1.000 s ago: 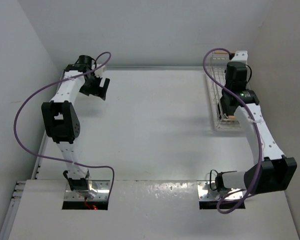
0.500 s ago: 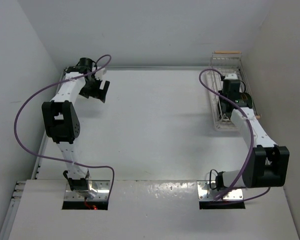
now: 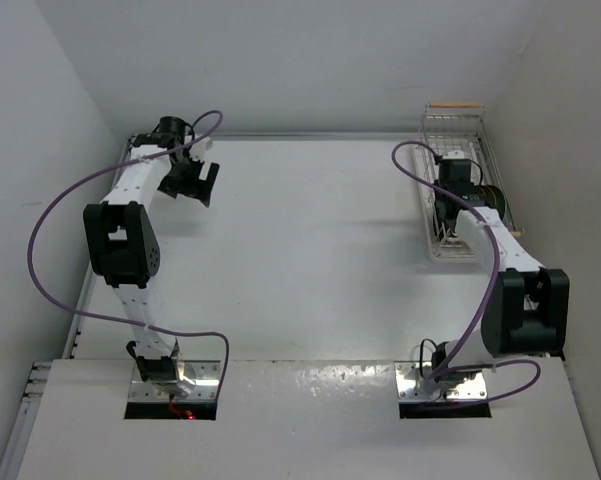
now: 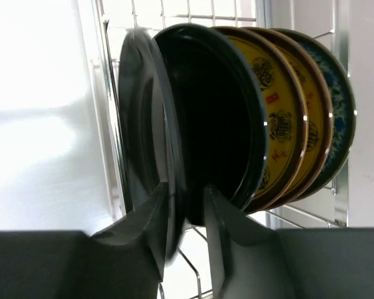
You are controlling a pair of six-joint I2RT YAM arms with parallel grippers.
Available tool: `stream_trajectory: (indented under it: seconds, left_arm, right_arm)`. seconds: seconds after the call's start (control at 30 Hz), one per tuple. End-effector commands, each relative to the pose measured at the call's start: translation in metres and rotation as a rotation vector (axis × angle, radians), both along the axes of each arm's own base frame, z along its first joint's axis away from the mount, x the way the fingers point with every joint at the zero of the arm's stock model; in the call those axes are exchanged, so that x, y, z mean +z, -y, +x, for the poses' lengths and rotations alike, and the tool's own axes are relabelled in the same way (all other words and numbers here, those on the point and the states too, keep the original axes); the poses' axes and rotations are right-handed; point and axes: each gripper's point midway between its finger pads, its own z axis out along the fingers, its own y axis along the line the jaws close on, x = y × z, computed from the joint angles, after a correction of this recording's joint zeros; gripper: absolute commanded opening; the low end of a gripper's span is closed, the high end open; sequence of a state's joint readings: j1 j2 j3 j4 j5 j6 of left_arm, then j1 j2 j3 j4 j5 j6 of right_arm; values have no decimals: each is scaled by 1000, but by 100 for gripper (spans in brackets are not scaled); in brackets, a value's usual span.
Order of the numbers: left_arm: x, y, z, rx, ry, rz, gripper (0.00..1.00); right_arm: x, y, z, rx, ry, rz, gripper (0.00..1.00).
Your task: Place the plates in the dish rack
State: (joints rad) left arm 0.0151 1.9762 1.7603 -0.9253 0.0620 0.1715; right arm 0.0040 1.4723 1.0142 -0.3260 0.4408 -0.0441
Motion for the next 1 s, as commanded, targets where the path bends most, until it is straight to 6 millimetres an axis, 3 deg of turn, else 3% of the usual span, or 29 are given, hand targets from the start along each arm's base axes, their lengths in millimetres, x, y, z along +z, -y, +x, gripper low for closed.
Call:
stream_trajectory:
  seconds: [0.0, 0.2, 0.33, 0.4, 0.43, 0.5, 0.53, 0.57, 0.63, 0.67, 0.73, 0.77, 0.8, 0.9, 0.93, 0.97]
  left_arm:
    - [26, -6, 2, 18, 73, 18, 100]
    - [30, -6, 2, 18, 82, 19, 100]
    - [34, -6, 2, 18, 91, 19, 100]
    - [31, -6, 0, 18, 82, 19, 100]
    - [35, -6, -1, 18, 93, 19, 100]
    - [37, -6, -2, 18, 102, 19, 100]
    - [33, -8, -2, 23, 98, 27, 100]
    - [33, -10, -6, 29, 93, 39, 100]
    - [28, -12, -9, 25, 93, 71, 100]
    - [24, -9, -11, 18, 81, 83, 100]
    - [25, -6, -15, 16, 100, 111, 100]
    - [24, -3, -17, 1, 102, 136, 100]
    - [28, -2, -19, -9, 117, 151, 100]
    - [11, 2, -37, -49, 107, 243, 100]
    - [11, 1, -37, -63, 107, 250, 100]
    - [3, 1, -49, -81, 101, 294, 100]
  right_arm:
    - [11, 0, 8, -12, 22, 7, 31]
    - [49, 3, 17, -1, 97, -29, 48]
    - [93, 3, 18, 3, 176, -29, 57]
    - [117, -3, 13, 18, 244, 11, 64]
    - [136, -5, -2, 13, 287, 32, 72]
    - [137, -13, -16, 2, 312, 98, 79]
    - [159, -20, -34, 23, 385, 130, 85]
    - [138, -28, -45, 5, 369, 211, 87]
    - [150, -30, -74, -31, 466, 303, 92]
    - [115, -42, -85, -40, 401, 397, 92]
    - [97, -54, -107, -72, 404, 497, 95]
    - [67, -65, -123, -110, 315, 576, 95]
    - [59, -69, -131, -144, 310, 625, 96]
    - [-4, -86, -167, -285, 155, 757, 100]
    - [-7, -90, -170, -293, 154, 781, 100]
    - [-13, -91, -175, -308, 133, 792, 100]
